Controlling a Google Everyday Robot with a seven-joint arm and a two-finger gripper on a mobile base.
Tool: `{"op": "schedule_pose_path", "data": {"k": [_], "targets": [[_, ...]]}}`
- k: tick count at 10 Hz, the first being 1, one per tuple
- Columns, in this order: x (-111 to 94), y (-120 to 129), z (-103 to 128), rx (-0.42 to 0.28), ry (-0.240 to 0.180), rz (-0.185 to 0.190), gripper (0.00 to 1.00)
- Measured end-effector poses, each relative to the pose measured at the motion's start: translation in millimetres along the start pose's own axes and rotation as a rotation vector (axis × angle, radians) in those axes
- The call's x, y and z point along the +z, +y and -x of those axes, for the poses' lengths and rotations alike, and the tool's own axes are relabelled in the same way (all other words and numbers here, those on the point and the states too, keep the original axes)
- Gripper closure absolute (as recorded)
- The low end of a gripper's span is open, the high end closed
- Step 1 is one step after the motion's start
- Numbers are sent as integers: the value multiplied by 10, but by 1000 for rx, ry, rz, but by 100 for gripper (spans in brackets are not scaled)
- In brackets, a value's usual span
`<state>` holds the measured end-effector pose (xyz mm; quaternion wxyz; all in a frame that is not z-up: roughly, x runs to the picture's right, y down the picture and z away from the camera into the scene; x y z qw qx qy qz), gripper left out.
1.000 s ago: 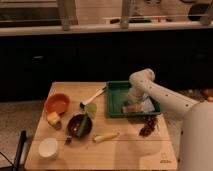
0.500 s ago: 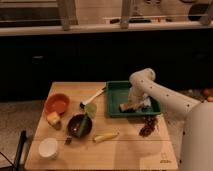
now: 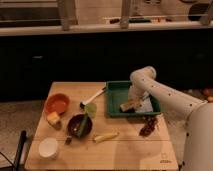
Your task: Place eraser in table surface
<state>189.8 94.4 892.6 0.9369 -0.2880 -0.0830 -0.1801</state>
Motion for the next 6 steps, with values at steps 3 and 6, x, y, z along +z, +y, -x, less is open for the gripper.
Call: {"op": "schedule_pose_path", "data": {"k": [3,6], "targets": [[-136,-7,8,-16,-9,-20,100],[-423,-13,7,-32,-25,-57,100]]}}
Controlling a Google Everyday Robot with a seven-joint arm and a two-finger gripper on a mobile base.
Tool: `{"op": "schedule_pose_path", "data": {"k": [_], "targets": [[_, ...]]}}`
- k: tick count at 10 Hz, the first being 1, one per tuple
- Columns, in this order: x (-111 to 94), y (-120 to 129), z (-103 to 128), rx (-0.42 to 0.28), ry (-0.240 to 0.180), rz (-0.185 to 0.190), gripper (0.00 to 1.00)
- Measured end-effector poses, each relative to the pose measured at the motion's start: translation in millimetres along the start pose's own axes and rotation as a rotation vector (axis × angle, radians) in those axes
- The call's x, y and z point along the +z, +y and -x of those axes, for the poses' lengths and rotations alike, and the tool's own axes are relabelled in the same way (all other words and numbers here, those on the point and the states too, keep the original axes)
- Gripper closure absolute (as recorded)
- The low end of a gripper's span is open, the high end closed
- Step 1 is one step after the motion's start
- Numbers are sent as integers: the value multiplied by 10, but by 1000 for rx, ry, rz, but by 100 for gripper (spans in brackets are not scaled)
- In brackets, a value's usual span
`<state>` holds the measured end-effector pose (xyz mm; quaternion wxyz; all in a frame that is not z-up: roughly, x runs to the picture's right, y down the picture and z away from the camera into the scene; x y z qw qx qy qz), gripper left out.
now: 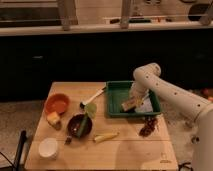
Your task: Place eraser in table surface
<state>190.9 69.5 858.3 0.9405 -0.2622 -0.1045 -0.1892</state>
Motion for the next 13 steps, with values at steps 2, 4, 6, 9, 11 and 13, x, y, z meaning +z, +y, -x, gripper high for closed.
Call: {"op": "schedule_pose_path", "data": {"k": [2,4,6,9,11,13], "targets": [[-158,11,13,-16,-20,-13,100],[-283,46,59,-58,-49,-19,100],[-399,90,143,-116,-76,-23,100],[-586,362,337,-241,-87,-7,100],[-642,586,485,-323,-84,12,100],[-630,783,621,-398,-83,37,100]]}}
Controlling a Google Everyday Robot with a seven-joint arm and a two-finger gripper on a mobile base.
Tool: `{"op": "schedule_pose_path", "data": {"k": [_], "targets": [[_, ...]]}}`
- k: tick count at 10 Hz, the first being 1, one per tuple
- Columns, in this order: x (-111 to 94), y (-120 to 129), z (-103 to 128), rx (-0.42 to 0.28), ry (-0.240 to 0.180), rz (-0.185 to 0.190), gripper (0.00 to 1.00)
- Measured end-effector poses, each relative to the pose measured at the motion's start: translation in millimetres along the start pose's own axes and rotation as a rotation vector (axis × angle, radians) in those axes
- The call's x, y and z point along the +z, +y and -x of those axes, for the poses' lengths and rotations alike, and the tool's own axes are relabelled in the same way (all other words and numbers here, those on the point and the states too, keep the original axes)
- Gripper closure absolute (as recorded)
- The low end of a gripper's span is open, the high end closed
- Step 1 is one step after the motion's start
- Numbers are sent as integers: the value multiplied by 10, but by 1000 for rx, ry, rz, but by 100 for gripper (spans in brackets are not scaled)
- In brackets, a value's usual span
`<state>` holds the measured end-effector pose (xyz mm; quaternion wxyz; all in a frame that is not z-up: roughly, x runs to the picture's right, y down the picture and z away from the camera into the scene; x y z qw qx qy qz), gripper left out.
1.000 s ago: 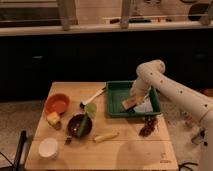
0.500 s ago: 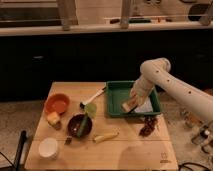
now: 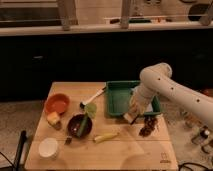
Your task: Place eraser in table surface
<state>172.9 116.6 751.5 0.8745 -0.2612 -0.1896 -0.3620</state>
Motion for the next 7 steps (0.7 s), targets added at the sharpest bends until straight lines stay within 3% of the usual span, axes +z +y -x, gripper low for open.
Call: {"op": "schedule_pose_path", "data": {"k": [3,7], "targets": [[131,179,277,-102,-16,44,100],[471,431,578,-195,-69,94,100]]}}
